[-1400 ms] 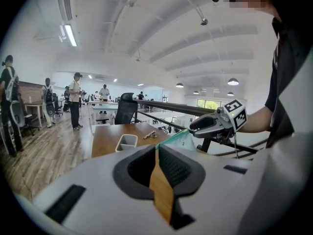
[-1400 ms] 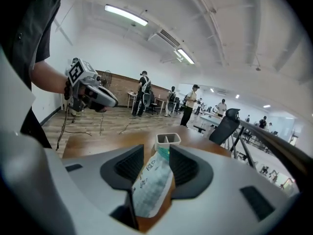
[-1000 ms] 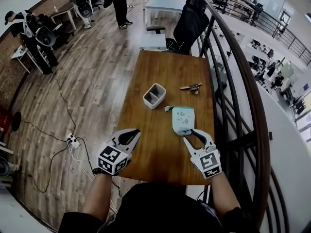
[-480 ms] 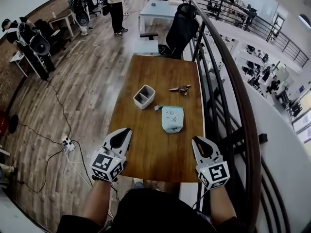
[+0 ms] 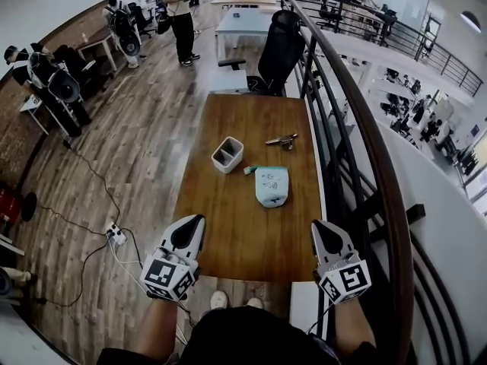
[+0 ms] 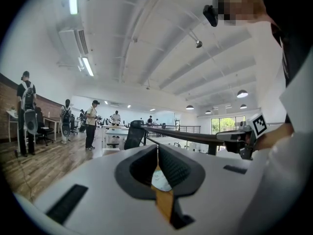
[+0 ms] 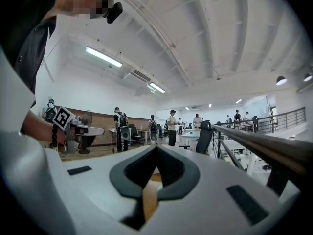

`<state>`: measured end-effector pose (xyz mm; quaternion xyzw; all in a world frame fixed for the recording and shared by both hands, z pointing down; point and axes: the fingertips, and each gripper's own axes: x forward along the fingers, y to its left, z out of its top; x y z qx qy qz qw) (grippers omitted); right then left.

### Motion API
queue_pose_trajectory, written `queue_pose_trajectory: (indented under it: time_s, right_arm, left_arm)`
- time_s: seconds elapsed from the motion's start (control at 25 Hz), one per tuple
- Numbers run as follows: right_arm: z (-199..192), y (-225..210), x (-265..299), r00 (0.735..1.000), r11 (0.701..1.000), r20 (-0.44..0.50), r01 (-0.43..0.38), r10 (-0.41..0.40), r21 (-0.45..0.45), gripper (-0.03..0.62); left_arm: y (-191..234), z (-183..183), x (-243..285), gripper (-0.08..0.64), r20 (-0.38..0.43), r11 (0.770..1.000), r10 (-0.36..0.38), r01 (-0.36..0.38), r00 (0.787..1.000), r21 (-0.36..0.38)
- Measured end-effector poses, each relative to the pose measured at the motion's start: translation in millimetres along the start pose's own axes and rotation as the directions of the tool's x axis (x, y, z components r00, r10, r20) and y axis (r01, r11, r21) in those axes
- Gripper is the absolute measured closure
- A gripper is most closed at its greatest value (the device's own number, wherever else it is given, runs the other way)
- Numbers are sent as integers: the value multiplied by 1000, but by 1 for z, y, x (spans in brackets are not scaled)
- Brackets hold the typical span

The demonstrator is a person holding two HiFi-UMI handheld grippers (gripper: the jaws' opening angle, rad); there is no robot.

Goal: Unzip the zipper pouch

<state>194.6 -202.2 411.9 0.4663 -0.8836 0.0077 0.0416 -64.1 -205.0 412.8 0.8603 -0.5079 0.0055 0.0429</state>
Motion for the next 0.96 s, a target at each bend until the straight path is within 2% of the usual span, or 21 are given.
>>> queue_pose_trajectory:
  time_s: [0.16,0.44,0.68,0.96]
  right_arm:
    - [5,6,6,1000,1000,18,21,-21,5,600]
    - [17,23,22,998,999,58,41,-41,3,600]
    - [24,29,32,996,998,63,69,-70,10,600]
    - [19,37,41,996,998,57,68,-68,4,600]
  left_arm:
    - [6,5,-4,543,6,1000,-25,25,1000,16]
    - [27,7,-6,546,20,999,-54,54,998,-1]
    - [40,11,-3,546,29,996,-86,86,996,-2]
    - [53,6,-1,545,31,996,-93,93,995,-5]
